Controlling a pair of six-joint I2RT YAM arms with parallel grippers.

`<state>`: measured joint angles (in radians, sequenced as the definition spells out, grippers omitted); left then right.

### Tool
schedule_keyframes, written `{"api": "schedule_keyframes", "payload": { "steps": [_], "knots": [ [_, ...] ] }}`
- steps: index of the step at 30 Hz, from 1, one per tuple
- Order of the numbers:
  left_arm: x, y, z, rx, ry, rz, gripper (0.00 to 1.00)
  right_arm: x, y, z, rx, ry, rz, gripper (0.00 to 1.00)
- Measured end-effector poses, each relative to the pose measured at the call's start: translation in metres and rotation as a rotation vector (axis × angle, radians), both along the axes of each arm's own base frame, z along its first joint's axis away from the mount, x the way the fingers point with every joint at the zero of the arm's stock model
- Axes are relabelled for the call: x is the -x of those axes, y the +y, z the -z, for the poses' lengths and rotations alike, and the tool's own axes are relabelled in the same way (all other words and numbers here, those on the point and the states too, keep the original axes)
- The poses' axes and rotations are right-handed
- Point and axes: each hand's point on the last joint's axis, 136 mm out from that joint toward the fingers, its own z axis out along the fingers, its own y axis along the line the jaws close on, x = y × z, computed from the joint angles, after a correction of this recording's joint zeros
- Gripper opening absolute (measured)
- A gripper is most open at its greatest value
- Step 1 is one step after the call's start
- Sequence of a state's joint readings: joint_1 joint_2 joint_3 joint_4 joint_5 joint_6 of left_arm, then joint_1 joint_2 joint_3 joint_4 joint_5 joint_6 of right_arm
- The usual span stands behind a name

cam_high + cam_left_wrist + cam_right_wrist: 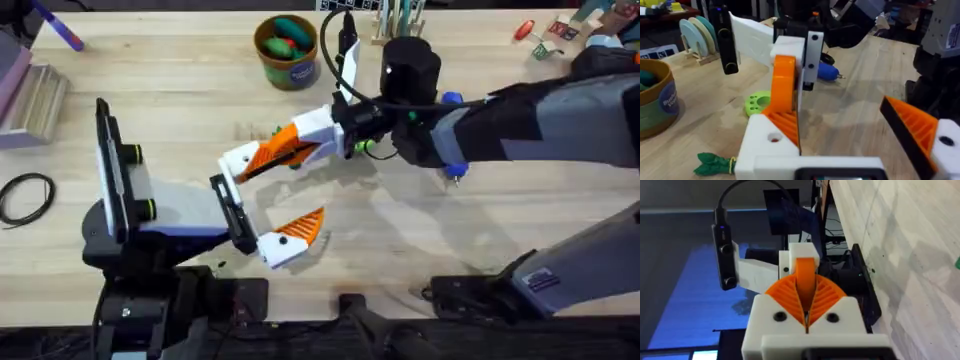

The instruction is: Pick up the gripper from the table and insert it into the empty holder that is missing its gripper. Then pick up a screw, insert it into the mounting hole, and use the screwdriver to tighten it. Finally, clean up the table by picking up the vegetable and placing it into the bucket.

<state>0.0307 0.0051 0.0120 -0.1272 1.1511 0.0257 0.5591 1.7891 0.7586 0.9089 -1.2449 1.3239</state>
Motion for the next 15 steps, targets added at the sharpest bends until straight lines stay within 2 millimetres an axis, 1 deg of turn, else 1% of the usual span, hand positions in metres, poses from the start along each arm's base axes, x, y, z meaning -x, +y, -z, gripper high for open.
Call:
{"api": "schedule_keyframes", "payload": {
  "steps": [1,2,3,4,7,8,10,15],
  "knots": [
    [0.000,0.000,0.000,0.000,0.000,0.000,0.986,0.000,0.000,0.000,0.000,0.000,0.000,0.011],
    [0.000,0.000,0.000,0.000,0.000,0.000,0.986,0.000,0.000,0.000,0.000,0.001,0.001,0.037],
    [0.000,0.000,0.000,0.000,0.000,0.000,0.986,-0.001,0.000,0.000,0.001,0.002,0.004,0.105],
    [0.001,0.000,0.000,0.000,0.000,0.004,0.986,-0.003,0.001,0.001,0.004,0.001,0.016,0.209],
    [0.005,-0.002,0.000,0.003,0.003,0.029,0.986,-0.009,0.002,0.001,0.008,-0.007,0.052,0.611],
    [0.005,-0.003,0.000,0.003,0.003,0.033,0.986,-0.011,0.003,0.000,0.007,-0.010,0.059,0.697],
    [0.006,-0.003,0.000,0.004,0.003,0.037,0.986,-0.014,0.003,0.000,0.008,-0.015,0.071,0.746],
    [0.006,-0.003,0.000,0.004,0.004,0.039,0.986,-0.015,0.004,0.000,0.009,-0.017,0.081,0.778]
  ]
}}
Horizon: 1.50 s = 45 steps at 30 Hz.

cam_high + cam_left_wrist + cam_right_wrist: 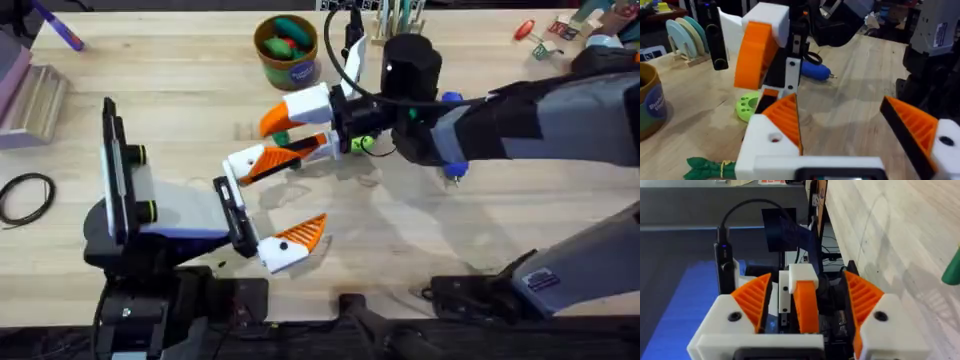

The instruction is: Pick up the gripper from the table and insert it into the empty holder that is missing its gripper. Then pick up a screw, insert it into the mounting hole, and use the screwdriver to tighten it. Finally, clean up the table by picking up the vegetable and placing it into the bucket.

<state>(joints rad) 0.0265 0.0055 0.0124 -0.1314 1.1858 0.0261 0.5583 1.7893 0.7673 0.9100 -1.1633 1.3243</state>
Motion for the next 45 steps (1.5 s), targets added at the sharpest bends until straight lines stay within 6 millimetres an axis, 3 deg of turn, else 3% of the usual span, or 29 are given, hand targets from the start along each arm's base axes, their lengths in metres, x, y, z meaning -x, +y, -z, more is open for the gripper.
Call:
{"api": "schedule_keyframes", "payload": {
  "steps": [13,24,37,42,45],
  "knots": [
    [0.000,0.000,0.000,0.000,0.000,0.000,0.985,-0.010,-0.005,0.003,0.015,-0.045,0.045,0.794],
    [0.000,0.000,0.000,0.000,0.000,0.000,0.985,-0.044,-0.074,-0.048,0.190,-0.212,0.296,0.794],
    [0.000,0.000,0.000,0.000,0.000,0.000,0.986,-0.047,-0.143,-0.075,0.819,-0.482,0.378,0.797],
    [0.000,0.000,0.000,0.000,0.000,0.000,0.986,-0.048,-0.166,-0.068,1.073,-0.551,0.347,0.796],
    [0.000,0.000,0.000,0.000,0.000,0.000,0.987,-0.054,-0.170,-0.057,1.195,-0.587,0.282,0.796]
  ]
}}
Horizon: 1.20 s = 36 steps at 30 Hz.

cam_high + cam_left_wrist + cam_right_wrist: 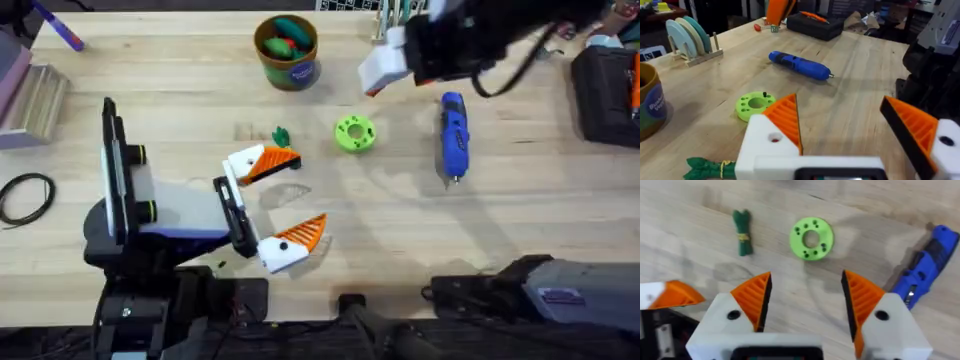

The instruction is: Pick up the gripper from the table and insert it into the empty holder that is missing its gripper. Then pick up a screw, insert it into the mounting hole, and use the screwdriver to tighten it. Finally, clean up the table by picking up the vegetable and placing it into the bucket.

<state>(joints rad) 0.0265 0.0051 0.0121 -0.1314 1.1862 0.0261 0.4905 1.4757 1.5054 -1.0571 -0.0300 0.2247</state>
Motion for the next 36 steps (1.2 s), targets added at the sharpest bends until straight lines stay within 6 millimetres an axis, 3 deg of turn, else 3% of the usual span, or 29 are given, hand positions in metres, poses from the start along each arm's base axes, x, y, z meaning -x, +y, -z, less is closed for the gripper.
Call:
{"api": "schedule_keyframes", "payload": {
  "steps": [9,21,32,36],
  "knots": [
    [0.000,0.000,0.000,0.000,0.000,0.000,0.986,-0.014,0.023,0.042,0.212,0.042,-0.241,0.758],
    [0.000,0.000,0.000,0.000,0.000,0.000,0.986,-0.033,0.031,0.098,0.286,0.125,-0.293,0.752],
    [0.000,0.000,0.000,0.000,0.000,0.000,0.985,-0.041,0.020,0.123,0.299,0.169,-0.256,0.714],
    [0.000,0.000,0.000,0.000,0.000,0.000,0.985,-0.035,0.015,0.139,0.307,0.192,-0.252,0.655]
  ]
}}
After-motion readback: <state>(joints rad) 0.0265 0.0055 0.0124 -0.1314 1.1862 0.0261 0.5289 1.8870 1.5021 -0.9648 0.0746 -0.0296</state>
